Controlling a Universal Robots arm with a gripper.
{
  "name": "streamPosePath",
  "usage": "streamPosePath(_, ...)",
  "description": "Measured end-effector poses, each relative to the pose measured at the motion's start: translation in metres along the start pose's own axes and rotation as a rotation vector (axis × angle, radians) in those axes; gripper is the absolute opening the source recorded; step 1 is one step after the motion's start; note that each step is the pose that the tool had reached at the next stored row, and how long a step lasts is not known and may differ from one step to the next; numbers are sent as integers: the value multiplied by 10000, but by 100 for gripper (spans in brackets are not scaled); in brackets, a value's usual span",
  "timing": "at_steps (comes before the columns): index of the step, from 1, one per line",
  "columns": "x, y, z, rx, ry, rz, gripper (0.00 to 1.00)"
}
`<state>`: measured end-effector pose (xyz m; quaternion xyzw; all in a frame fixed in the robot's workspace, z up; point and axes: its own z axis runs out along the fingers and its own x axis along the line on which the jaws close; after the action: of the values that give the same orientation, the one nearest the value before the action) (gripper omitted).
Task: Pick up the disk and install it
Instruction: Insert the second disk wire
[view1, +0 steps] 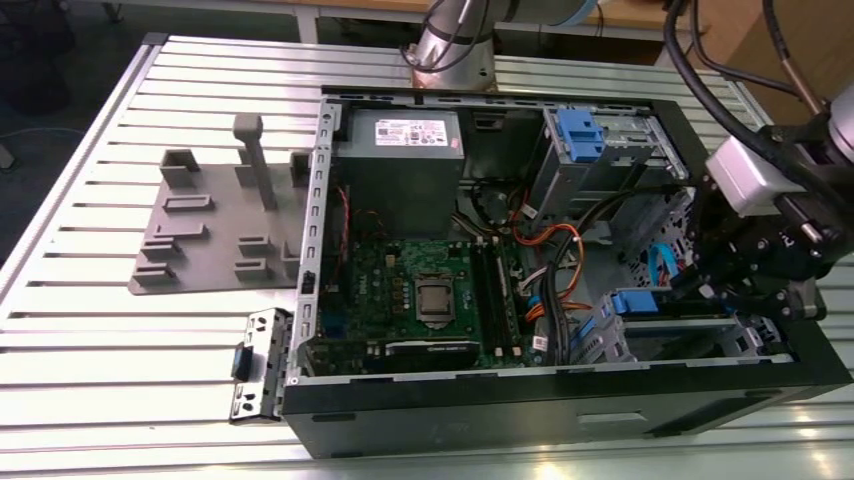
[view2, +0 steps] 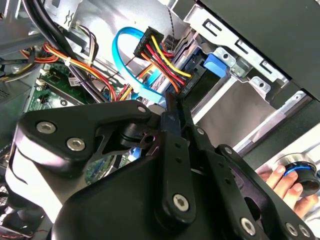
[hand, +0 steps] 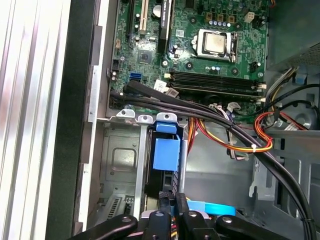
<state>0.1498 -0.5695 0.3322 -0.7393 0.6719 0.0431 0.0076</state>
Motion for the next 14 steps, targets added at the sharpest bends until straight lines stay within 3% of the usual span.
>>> streamPosePath(13, 4, -4, 39, 2, -13, -1, 17)
streamPosePath(14, 4, -4, 38, 1, -10, -1, 23)
